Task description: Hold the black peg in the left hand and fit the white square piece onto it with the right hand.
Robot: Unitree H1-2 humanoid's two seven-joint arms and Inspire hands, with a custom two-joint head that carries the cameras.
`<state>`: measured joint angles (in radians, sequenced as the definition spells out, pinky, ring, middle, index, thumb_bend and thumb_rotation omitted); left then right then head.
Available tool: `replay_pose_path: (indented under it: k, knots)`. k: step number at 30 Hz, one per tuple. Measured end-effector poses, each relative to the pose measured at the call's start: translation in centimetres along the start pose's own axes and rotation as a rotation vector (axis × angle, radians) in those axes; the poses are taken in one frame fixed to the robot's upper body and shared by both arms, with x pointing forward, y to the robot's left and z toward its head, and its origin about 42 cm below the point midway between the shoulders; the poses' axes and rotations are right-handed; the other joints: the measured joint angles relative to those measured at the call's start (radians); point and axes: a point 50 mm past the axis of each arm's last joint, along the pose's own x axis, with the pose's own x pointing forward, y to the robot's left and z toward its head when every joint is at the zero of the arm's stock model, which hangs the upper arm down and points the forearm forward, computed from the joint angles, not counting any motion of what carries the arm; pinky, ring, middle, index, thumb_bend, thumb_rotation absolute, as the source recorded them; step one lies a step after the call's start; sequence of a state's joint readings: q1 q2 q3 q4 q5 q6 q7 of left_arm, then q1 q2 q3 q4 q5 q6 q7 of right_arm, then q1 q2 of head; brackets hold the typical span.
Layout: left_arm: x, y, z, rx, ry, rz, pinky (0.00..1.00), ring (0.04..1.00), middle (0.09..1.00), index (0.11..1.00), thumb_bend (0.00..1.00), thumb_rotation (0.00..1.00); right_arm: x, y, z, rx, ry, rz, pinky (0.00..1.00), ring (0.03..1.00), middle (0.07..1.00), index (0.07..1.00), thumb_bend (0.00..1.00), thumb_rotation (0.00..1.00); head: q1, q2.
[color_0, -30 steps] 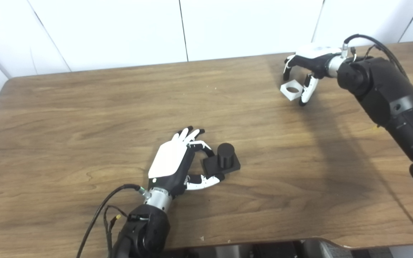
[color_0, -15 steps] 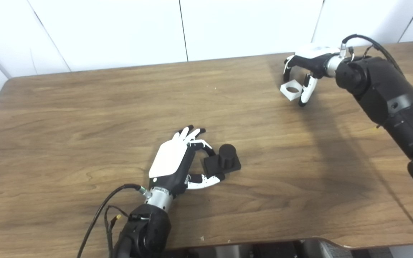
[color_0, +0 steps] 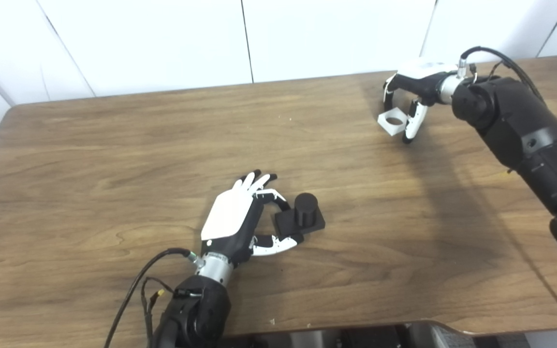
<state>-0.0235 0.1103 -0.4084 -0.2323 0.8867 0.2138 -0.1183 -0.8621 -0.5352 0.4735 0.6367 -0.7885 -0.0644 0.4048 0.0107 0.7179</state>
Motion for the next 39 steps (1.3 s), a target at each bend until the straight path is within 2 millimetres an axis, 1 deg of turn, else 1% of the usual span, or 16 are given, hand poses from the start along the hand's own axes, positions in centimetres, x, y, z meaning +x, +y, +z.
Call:
replay_pose_path:
  k: [11,18,27,31,35,39]
  knots:
    - [0.0,0.0,0.1,0.0,0.0,0.001,1.0,1.0,0.932,0.543,0.57,0.29,0.1,0.1,0.3,-0.029,-0.03,-0.022,0.8,0.945,0.868,0.488,0.52,0.13,0.0,0.002]
    - [0.0,0.0,0.1,0.0,0.0,0.002,1.0,1.0,0.935,0.544,0.57,0.3,0.1,0.1,0.4,-0.039,-0.046,-0.033,0.8,0.949,0.861,0.488,0.52,0.12,0.0,0.0]
    - [0.1,-0.2,-0.1,-0.003,0.006,0.015,1.0,1.0,0.933,0.544,0.58,0.27,-0.1,0.1,0.4,-0.032,-0.053,-0.04,0.8,0.944,0.862,0.489,0.52,0.13,0.002,-0.005]
    - [0.2,-0.2,-0.2,-0.006,0.006,0.013,1.0,1.0,0.931,0.544,0.58,0.27,-0.7,-0.9,1.6,-0.044,-0.086,-0.035,0.8,0.935,0.859,0.489,0.52,0.13,-0.003,-0.003]
    - [0.2,-0.1,-0.2,-0.009,0.004,0.012,1.0,1.0,0.931,0.541,0.57,0.27,-1.8,-2.9,3.1,-0.055,-0.142,-0.075,0.79,0.926,0.848,0.489,0.52,0.13,-0.005,-0.002]
    - [0.2,-0.1,-0.2,-0.012,0.003,0.01,1.0,1.0,0.929,0.535,0.57,0.26,-3.9,-4.9,4.8,-0.065,-0.221,-0.137,0.78,0.919,0.842,0.489,0.52,0.13,-0.008,0.0]
